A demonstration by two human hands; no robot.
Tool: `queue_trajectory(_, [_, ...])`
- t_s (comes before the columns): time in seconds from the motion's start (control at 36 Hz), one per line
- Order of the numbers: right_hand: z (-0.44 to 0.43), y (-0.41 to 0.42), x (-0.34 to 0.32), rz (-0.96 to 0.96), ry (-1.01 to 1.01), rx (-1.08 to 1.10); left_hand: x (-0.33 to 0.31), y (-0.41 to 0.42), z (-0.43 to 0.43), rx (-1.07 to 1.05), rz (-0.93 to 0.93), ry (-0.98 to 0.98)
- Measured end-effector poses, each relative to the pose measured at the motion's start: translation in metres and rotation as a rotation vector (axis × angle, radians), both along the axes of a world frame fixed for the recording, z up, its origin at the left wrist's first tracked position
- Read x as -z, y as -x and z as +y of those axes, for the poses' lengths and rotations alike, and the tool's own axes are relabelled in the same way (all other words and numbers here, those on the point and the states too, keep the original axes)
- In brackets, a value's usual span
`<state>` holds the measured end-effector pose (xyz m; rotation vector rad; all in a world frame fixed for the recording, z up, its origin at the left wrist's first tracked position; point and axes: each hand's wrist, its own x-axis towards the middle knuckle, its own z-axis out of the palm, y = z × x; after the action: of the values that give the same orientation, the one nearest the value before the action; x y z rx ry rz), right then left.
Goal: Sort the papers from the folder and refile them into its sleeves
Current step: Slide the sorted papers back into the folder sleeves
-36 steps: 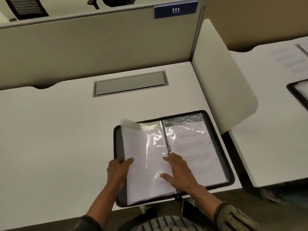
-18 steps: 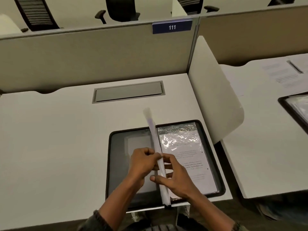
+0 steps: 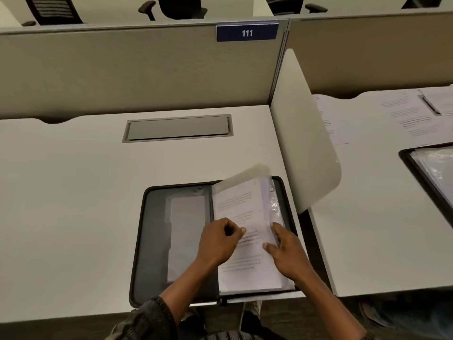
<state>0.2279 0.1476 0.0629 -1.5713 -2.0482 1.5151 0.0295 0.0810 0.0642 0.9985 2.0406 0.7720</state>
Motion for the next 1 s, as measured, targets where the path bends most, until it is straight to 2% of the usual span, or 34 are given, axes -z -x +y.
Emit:
queue_trajectory(0.11, [0.007, -0.014, 0.014, 0.018, 0.056, 0.075, 0.044, 0.014, -0.013, 0.116, 0.286, 0.063])
queue_trajectory(0.28, [0.014, -0.034, 0.045, -0.003, 0.077, 0.269, 0.089, 0.040, -0.039, 0.525, 0.427, 0.261])
queue_trajectory(0.39, [0.016, -0.044, 0.074, -0.124, 0.000, 0.283, 0.102, 0.043, -0.053, 0.615, 0.480, 0.270])
queue_trajectory(0.44, [0.013, -0.044, 0.080, -0.248, -0.120, 0.224, 0.105, 0.042, -0.054, 0.611, 0.488, 0.249])
queue_trajectory(0.5, [0.008, -0.040, 0.083, -0.381, -0.338, 0.103, 0.103, 0.041, -0.052, 0.625, 0.502, 0.235])
queue_trajectory(0.56, [0.004, -0.033, 0.087, -0.378, -0.520, -0.047, 0.100, 0.040, -0.050, 0.667, 0.525, 0.248])
queue_trajectory(0.61, [0.003, -0.024, 0.092, -0.362, -0.618, -0.201, 0.099, 0.038, -0.049, 0.693, 0.533, 0.266])
queue_trajectory(0.75, [0.010, -0.009, 0.114, -0.486, -0.606, -0.452, 0.099, 0.029, -0.049, 0.687, 0.560, 0.324])
queue_trajectory(1.0, [0.017, -0.016, 0.120, -0.509, -0.564, -0.506, 0.096, 0.036, -0.048, 0.667, 0.527, 0.329])
